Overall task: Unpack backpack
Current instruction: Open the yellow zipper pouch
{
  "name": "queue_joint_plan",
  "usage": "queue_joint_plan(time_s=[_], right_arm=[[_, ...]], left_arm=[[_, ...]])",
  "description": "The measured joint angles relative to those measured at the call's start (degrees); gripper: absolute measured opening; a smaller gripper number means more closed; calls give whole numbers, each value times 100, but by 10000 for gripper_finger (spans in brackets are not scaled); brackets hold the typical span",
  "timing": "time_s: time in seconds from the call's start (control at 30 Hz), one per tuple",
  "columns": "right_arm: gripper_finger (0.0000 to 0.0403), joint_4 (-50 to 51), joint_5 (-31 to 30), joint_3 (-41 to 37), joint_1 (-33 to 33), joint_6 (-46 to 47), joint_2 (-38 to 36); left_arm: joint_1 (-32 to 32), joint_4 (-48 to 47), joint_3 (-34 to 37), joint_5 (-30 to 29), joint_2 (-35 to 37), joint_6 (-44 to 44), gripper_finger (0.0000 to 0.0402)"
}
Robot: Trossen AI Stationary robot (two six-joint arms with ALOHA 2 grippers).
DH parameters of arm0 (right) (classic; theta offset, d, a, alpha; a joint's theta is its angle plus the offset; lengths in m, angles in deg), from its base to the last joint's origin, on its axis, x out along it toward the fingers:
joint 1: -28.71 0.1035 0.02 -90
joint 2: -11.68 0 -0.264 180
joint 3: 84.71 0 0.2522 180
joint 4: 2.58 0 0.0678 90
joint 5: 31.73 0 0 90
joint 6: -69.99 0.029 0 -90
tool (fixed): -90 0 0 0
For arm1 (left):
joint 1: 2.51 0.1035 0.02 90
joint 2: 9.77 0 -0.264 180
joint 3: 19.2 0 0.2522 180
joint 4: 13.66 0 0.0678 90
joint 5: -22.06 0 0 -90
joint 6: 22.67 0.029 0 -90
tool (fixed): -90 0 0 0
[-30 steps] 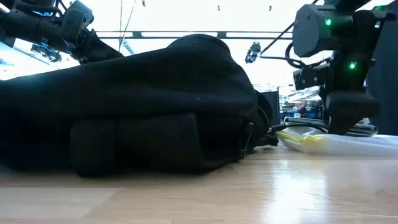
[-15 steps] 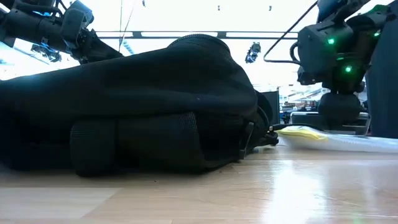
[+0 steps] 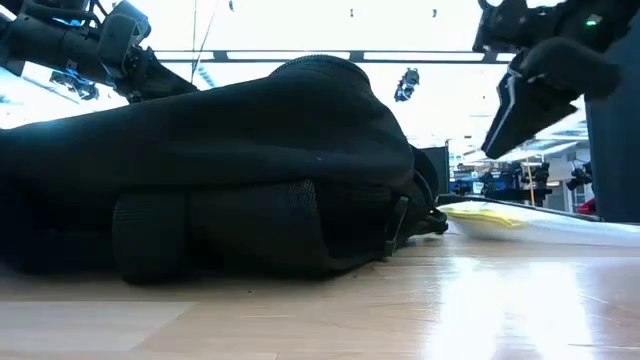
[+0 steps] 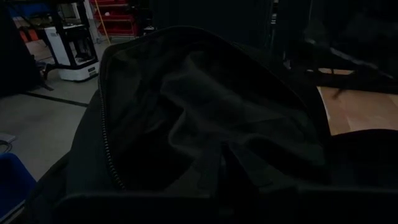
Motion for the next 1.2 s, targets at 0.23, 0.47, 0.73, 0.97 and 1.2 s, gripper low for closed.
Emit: queue_joint_plan(time_s=[0.23, 0.47, 0.73, 0.97, 1.2], right_arm=[[267, -166, 103, -166, 478, 443, 985], [271, -34, -25, -102, 600, 736, 1879], [187, 963, -306, -10, 449, 1519, 2043], [34, 1809, -295, 405, 194, 1550, 2048], [2, 2733, -413, 1431, 28, 1275, 1987]], left_arm=[[1, -2, 0, 0, 1, -1, 0], [2, -4, 0, 0, 2, 0, 0], [2, -4, 0, 0, 0, -2, 0], [2, 0, 0, 0, 2, 0, 0], [0, 1, 0, -1, 0, -1, 0]])
